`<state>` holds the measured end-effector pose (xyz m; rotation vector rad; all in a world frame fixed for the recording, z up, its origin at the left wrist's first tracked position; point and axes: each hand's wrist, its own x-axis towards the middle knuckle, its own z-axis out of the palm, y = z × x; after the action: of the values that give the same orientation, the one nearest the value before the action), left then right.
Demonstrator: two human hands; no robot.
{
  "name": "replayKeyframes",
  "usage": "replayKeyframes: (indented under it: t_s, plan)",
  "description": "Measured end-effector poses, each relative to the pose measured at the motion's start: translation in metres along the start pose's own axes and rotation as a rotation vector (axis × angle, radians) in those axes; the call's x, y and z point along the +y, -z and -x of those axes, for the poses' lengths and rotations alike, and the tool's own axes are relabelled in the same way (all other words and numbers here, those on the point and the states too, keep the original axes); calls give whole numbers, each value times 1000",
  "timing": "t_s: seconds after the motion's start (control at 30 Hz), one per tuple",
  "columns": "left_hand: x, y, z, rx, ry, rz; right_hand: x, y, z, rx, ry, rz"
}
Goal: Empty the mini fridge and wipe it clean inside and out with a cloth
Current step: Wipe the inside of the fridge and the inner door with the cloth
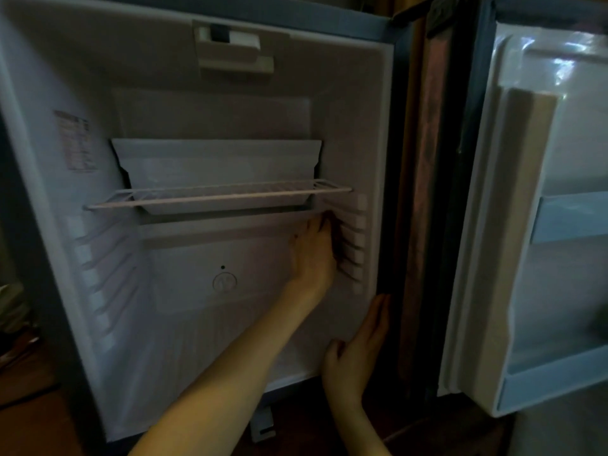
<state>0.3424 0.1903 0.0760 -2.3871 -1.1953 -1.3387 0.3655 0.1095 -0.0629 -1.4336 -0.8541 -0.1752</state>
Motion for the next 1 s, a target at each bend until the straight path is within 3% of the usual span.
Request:
replayKeyframes:
  t_s: [0.1,0.53,0.8,1.0]
  plan:
    - [-15,-6,-11,-64,71,-80,3,-2,1,12,23,-5]
    - [-22,-3,-3,-99,40,-166,5,-3,-1,29,57,-13]
    - [-25,1,-17,-106,133,243,6,-4,-1,34,56,5]
    - [-7,7,15,-42,41,421,4,-3,-1,37,36,14]
